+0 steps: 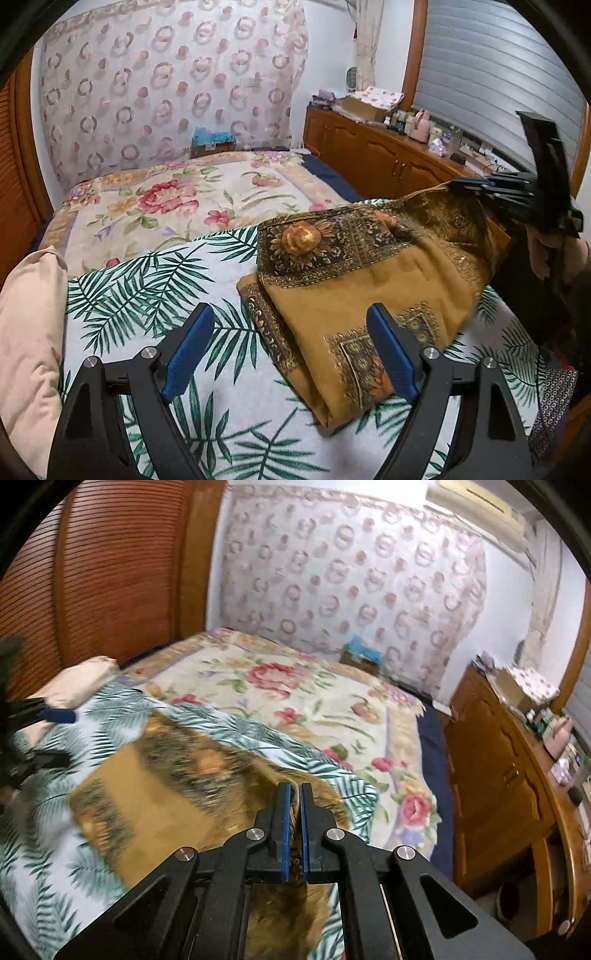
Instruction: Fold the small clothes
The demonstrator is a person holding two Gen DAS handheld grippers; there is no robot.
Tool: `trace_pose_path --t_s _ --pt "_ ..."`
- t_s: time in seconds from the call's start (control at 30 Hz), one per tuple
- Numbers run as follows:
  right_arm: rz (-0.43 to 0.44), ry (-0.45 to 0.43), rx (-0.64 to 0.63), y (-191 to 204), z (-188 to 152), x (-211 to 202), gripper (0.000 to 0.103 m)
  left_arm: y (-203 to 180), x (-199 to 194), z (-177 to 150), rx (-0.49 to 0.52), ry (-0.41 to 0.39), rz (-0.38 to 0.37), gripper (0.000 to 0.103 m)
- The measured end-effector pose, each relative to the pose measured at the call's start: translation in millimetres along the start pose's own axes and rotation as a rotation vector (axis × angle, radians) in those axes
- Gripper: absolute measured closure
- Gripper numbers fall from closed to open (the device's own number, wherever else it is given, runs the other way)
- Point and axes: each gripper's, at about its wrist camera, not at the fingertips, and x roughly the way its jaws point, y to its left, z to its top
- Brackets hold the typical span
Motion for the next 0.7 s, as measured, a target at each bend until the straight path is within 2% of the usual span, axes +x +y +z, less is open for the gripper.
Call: trace_pose_path --t_s 0.13,0.27,0.33,0.4,0.43,0.47,0.5,0.57,0.63,0.7 --pt "-0.01 0.056 0.066 -8.7 -2.6 37.8 0.099 -0.7 17.6 5.8 0.007 0.029 0.011 0.018" --pt "-0.013 0.067 0.142 -18.2 7.5 50.7 0.099 0.7 30.2 8.5 0.002 0.05 0.017 0.018" --pt "-0.041 0.079 0.188 -24.6 9.5 46.9 0.087 2.9 35.0 9.2 -0.01 0.056 0.017 0.018" --pt "-0.009 0.055 0.231 -29.8 9.1 34.6 0.072 4.5 39.3 9.2 -0.02 0.061 0.014 0.018" --pt "0.002 0.044 0.245 -29.9 7.3 26.4 0.058 5.1 41.9 9.3 -0.023 0.065 0.013 0.018" --pt "0.004 0.036 0.257 -30.0 4.4 18.3 0.049 5.2 44.1 9.9 -0.025 0.069 0.009 0.018" --pt "0.01 0.029 0.267 -30.4 -0.6 11.0 0.048 5.5 46.6 10.6 -0.026 0.07 -0.001 0.018" --pt "0.028 0.033 0.283 -26.7 -8.1 3.8 0.046 4.9 51.8 13.6 -0.027 0.075 -0.02 0.025" --pt "0.038 0.057 0.293 -28.3 -19.2 2.6 0.044 4.9 58.6 15.8 -0.023 0.092 -0.017 0.056" --pt "0.052 0.088 0.291 -26.0 -26.0 7.0 0.042 4.6 66.0 17.2 -0.024 0.114 -0.018 0.063"
